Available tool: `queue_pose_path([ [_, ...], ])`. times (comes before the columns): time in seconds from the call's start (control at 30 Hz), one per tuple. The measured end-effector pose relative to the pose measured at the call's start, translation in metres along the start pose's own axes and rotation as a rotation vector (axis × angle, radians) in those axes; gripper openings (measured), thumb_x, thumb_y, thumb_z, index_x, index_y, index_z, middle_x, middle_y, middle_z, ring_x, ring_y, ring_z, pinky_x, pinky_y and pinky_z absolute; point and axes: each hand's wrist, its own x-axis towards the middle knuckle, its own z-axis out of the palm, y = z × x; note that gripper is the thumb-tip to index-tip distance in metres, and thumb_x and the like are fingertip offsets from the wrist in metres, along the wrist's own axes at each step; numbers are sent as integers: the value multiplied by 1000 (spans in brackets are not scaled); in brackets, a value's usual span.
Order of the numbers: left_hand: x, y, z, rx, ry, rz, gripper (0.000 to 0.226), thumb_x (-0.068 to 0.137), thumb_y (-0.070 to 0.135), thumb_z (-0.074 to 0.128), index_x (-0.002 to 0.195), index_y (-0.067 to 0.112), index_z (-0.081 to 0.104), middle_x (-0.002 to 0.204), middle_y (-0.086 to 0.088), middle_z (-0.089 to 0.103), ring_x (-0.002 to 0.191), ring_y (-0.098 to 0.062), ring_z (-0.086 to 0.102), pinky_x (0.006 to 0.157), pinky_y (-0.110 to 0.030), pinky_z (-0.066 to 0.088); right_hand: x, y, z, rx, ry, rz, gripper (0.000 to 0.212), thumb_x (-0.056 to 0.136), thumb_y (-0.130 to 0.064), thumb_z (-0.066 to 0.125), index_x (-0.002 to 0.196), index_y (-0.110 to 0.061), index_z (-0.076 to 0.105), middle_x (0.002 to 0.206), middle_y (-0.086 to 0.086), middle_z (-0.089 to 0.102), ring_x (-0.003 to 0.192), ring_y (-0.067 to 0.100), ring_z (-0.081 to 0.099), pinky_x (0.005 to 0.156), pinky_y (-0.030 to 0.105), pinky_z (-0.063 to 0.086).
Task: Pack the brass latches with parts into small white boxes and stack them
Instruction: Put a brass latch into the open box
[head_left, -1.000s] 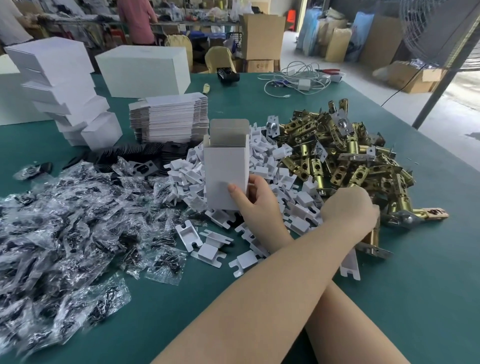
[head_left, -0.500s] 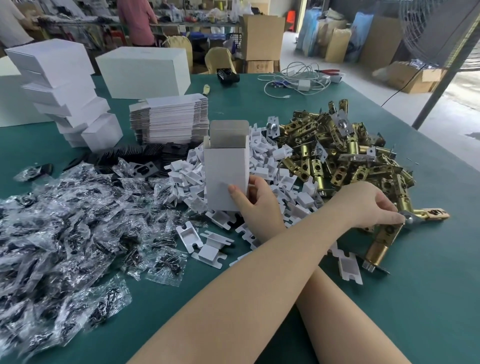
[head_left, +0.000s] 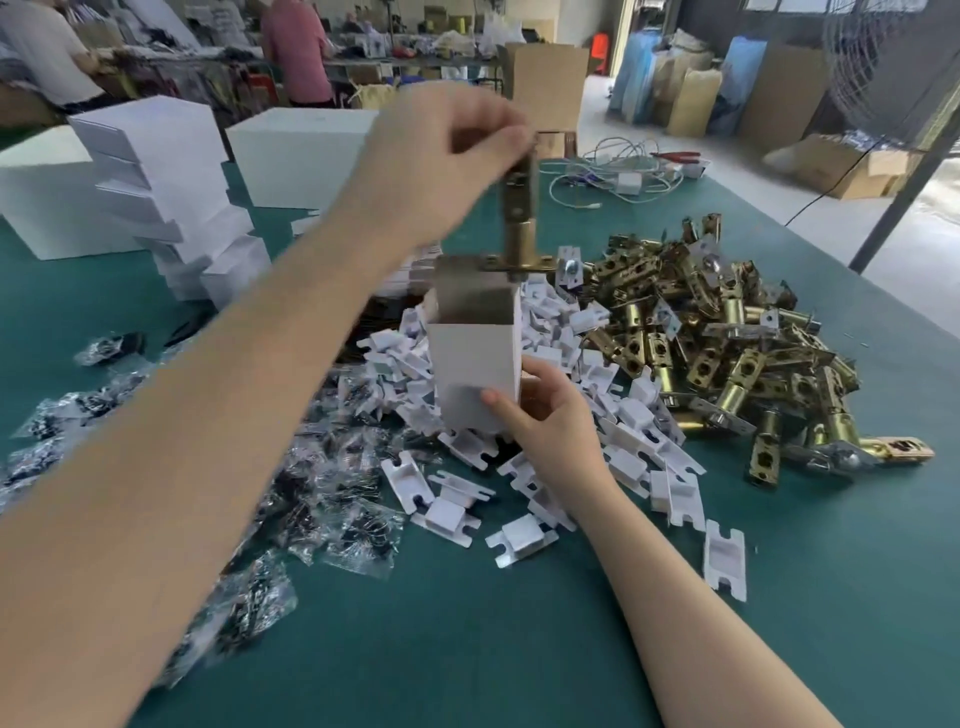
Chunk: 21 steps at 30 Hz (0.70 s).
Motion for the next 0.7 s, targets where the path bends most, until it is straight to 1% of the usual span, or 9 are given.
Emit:
queue_pose_path([
  [0.07,-2,-23,-27,22,36,-36,11,98,25,62,106,27,69,91,17,66,76,10,58,75,-10,49,-1,-3,0,30,-24,19,36,87,-25,75,120,-28,60,100,-4,74,92,14,71,75,40,62],
  [0.1,-5,-33,-35,30,37,-46,10,97,25,63,103,31,68,93,16,67,81,5,61,79,-14,51,0,-3,0,35,-30,31,36,87,-21,74,119,-27,60,101,-3,74,93,15,71,76,40,61],
  [0.13,-10,-37,-35,28,41,-43,10,98,24,63,100,34,67,91,16,67,82,3,62,80,-15,51,0,-3,1,58,-36,37,35,87,-19,74,119,-27,60,102,-2,75,94,15,71,76,38,61],
  [0.23,-20,-49,-31,-23,57,-64,14,97,22,64,94,37,67,84,22,66,73,11,59,77,-9,48,-1,-4,1,50,-52,52,32,88,-18,73,115,-29,60,101,-5,75,93,13,72,74,32,60],
  [0.37,-23,-54,-21,-56,80,-67,12,97,22,64,96,33,68,85,22,67,74,10,60,75,-7,48,-3,-6,1,45,-54,57,30,89,-17,72,113,-31,60,102,-7,76,94,11,71,73,30,60],
  [0.5,-23,-52,-21,-125,106,-60,13,97,21,64,96,34,68,83,23,67,74,11,60,73,-6,47,-4,-8,1,56,-62,57,32,88,-16,73,114,-30,59,103,-9,75,94,9,71,69,23,57],
  [0.6,-26,-50,-16,-128,64,-31,17,96,18,65,94,35,67,86,24,67,77,13,61,76,-6,46,-5,-8,1,58,-59,59,33,88,-17,73,114,-31,59,103,-9,75,95,9,71,70,24,58],
  [0.7,-32,-51,-4,-82,-3,-39,12,95,17,66,100,27,69,92,17,68,80,14,61,78,-3,44,-5,-10,1,82,-62,59,33,88,-17,73,114,-30,59,104,-7,75,96,10,71,71,24,57],
])
